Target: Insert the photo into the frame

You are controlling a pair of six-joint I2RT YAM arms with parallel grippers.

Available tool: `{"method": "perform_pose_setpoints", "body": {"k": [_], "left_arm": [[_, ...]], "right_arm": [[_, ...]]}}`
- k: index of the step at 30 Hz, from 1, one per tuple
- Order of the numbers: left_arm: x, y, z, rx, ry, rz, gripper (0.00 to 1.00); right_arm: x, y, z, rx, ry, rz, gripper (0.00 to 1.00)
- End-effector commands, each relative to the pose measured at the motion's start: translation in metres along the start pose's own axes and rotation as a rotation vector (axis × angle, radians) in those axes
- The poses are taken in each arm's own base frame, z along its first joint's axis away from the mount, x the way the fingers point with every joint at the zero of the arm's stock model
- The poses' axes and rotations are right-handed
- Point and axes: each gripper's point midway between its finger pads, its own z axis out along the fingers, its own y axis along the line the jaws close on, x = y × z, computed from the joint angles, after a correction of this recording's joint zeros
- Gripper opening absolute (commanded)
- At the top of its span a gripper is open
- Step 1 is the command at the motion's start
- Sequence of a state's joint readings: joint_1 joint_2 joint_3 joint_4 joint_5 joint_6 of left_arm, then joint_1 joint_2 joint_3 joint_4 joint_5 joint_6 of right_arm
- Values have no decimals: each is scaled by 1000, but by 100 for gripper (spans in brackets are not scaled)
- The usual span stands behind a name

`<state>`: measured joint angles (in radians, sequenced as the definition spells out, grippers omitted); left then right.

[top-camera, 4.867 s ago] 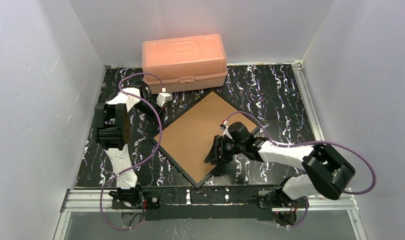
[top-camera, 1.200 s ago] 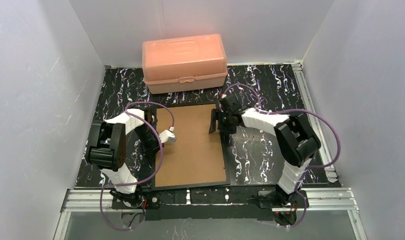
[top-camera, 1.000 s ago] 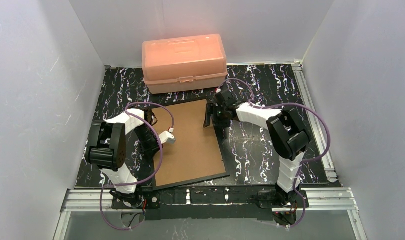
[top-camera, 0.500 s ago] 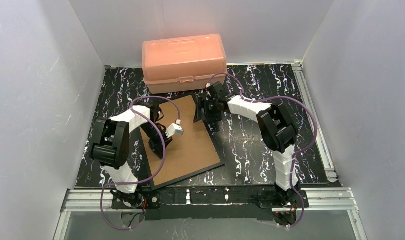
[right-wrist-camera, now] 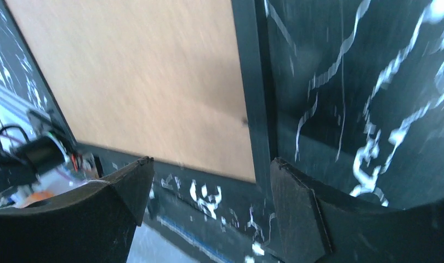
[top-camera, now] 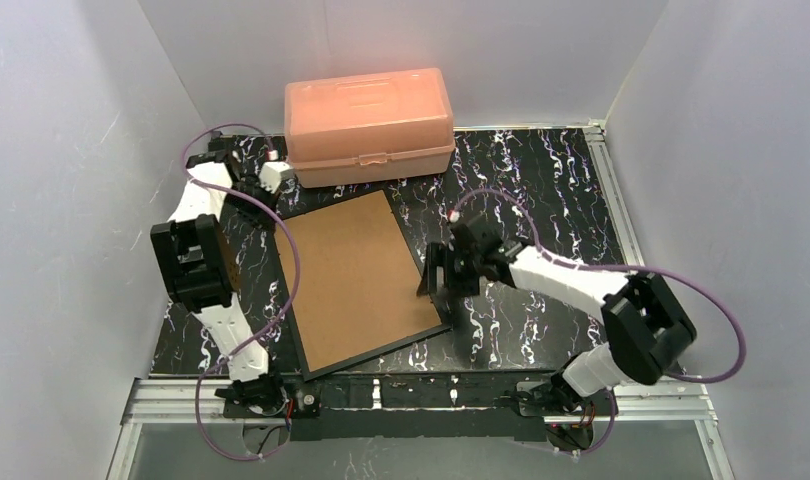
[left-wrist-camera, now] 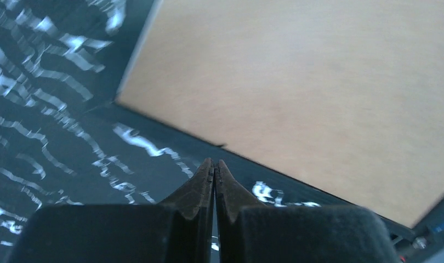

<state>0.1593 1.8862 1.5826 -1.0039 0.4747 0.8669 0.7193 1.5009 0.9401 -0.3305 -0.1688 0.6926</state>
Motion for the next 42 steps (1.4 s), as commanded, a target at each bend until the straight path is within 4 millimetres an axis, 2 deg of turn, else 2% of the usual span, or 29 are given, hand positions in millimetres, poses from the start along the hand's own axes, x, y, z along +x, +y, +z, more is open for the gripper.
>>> {"method": "perform_pose_setpoints", "body": {"k": [1,7,13,16,21,25,29,34,42], "left_arm": [[16,64,10,-169,-2,-156,0],[13,96,28,-261,-59,-239,0],[-4,114,31,-295,-128,-304,0],[-7,124,36,-322,-142,-315,0],[-3,133,54,-304,-113,-347,1],[6,127,71,-257,-67,-344,2],[15,110,77,-193,-36,-321,1],[35,80,74,-136,9,-266,0],[63,34,63,-76,53,-215,0]], "right_arm": [[38,9,-13,-105,53,127,85],[72,28,-19,-225,138,179,85],[94,28,-6,-286,231,208,85],[94,28,2,-293,238,208,85],[95,26,10,-285,245,213,85],[91,25,13,-268,239,216,84],[79,19,12,-239,199,234,84],[54,4,8,-215,104,281,84],[30,-21,7,-146,46,299,83]]}}
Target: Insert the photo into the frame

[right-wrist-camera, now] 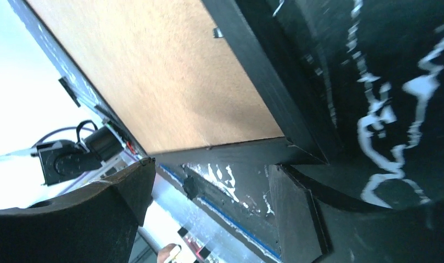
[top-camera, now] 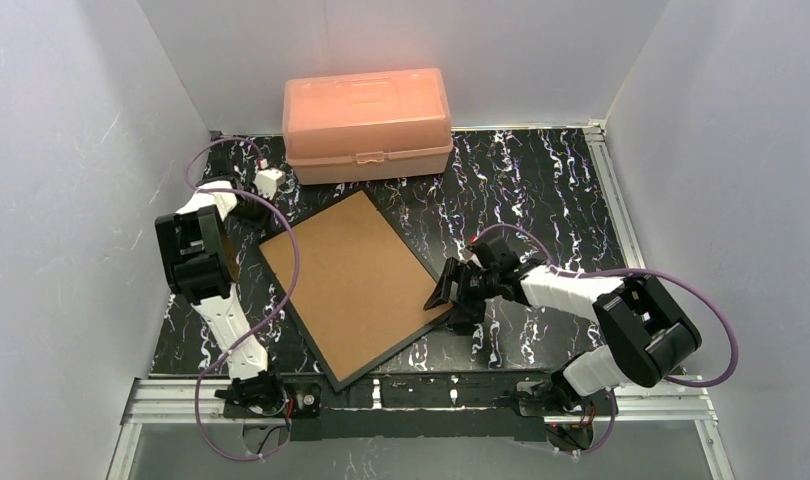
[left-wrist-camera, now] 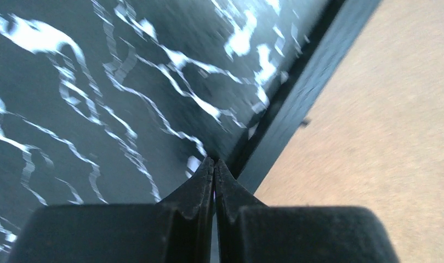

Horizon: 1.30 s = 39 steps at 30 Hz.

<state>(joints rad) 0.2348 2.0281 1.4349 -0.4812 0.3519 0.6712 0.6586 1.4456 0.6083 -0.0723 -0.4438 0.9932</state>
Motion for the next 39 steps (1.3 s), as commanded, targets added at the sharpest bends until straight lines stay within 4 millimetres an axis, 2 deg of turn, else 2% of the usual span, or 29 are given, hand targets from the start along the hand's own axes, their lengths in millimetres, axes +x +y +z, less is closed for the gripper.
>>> {"method": "perform_pose_setpoints", "body": {"k": [1,6,11,17,22,26,31,34,39], "left_arm": [[51,-63,-20,192,154,-36,0],[60,-80,-32,230,161,-32,0],[63,-93,-36,269,158,-59,0],[59,-97,-33,295,153,-87,0],[55,-99,-31,306,153,-111,0],[60,-98,-31,295,169,-112,0],[68,-98,-29,280,186,-115,0],[68,-99,-29,282,184,-125,0],[65,-98,-29,278,178,-129,0]], "right_arm": [[-42,7,-9,13,-138,-74,83],[-64,4,-19,37,-177,-87,82],[-84,4,-23,32,-201,-91,82],[-101,14,-21,20,-215,-108,82],[-110,9,-30,29,-248,-105,81],[-101,-3,-43,43,-278,-85,80],[-82,5,-56,-51,-304,-43,74],[-68,8,-54,-106,-290,-15,72],[-51,10,-36,-112,-236,-25,72]]}}
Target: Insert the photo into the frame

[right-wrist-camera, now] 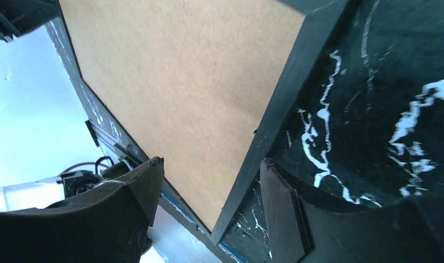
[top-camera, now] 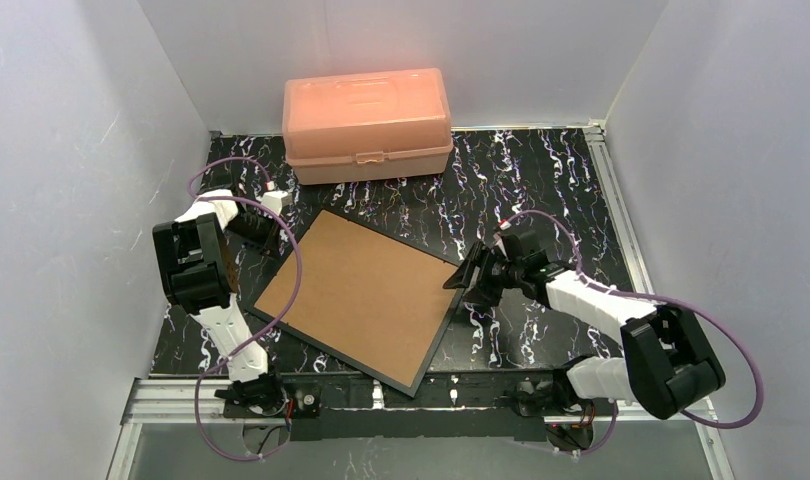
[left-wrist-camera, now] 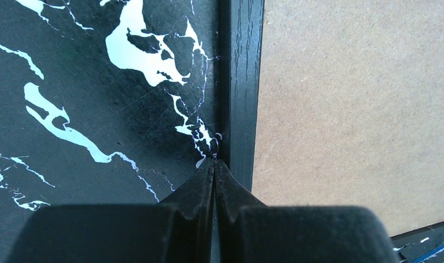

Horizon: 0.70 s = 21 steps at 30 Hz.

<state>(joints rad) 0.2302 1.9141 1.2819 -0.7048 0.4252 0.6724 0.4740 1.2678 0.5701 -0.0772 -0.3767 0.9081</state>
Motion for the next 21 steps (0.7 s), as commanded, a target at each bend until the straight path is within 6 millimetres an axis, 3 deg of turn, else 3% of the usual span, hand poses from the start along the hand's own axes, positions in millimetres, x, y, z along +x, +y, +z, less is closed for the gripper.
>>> {"method": "perform_pose_setpoints", "body": {"k": [1,21], "left_arm": [[12,-22,3,70,33,-33,0],[13,-23,4,74,33,-28,0]], "right_arm": [[10,16,11,-70,22,3,72],[13,-8,34,5,33,0,70]]}}
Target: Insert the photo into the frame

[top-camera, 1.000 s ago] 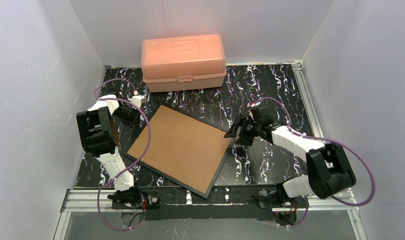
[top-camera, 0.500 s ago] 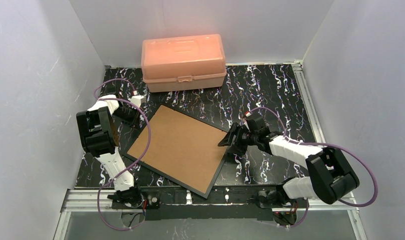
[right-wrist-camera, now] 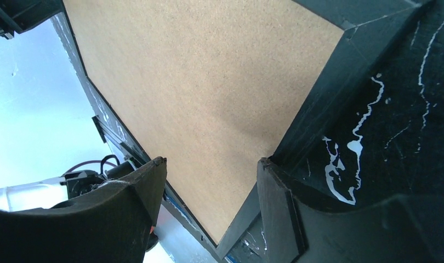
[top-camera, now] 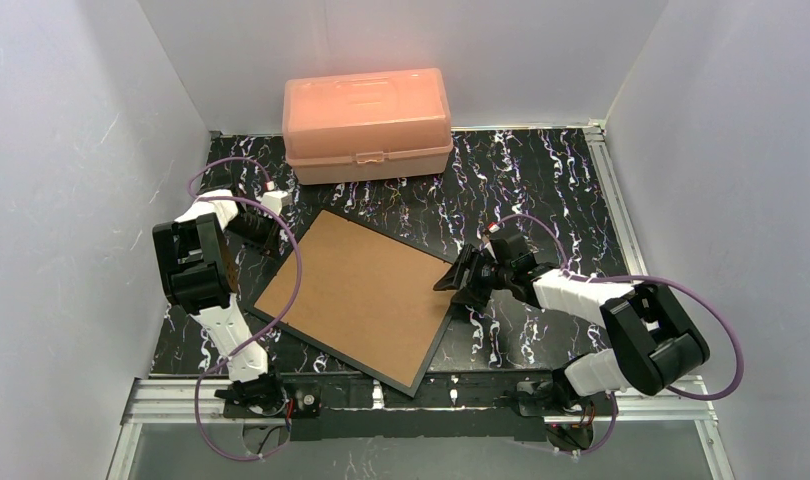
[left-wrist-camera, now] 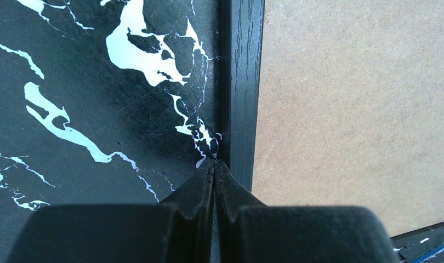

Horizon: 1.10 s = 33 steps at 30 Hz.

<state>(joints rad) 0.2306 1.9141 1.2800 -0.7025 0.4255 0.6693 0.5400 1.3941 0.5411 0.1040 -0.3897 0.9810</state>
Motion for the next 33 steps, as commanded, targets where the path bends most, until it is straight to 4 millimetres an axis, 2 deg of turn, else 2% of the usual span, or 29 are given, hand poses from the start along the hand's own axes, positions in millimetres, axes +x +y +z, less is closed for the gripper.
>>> {"method": "perform_pose_setpoints", "body": {"k": [1,13,16,18,21,24,28,33], "left_arm": [[14,-23,4,74,34,-24,0],[13,-23,4,74,31,-23,0],[13,-22,4,70,32,-21,0],[14,-22,4,69,36,-21,0],[14,-21,3,64,36,-20,0],[14,-21,3,62,38,-16,0],[14,-20,3,62,37,-13,0],[14,-22,4,70,37,-18,0]], "right_arm": [[-1,-15,4,54,-13,-19,69],[3,-30,8,94,-8,-17,68],[2,-22,10,57,-3,-17,68],[-2,-7,8,8,-3,-32,68],[-7,13,-3,-35,-15,-64,68],[-8,21,-15,-49,-22,-82,69],[-2,10,-22,-36,-24,-67,70],[2,-2,-16,-21,-7,-46,70]]}}
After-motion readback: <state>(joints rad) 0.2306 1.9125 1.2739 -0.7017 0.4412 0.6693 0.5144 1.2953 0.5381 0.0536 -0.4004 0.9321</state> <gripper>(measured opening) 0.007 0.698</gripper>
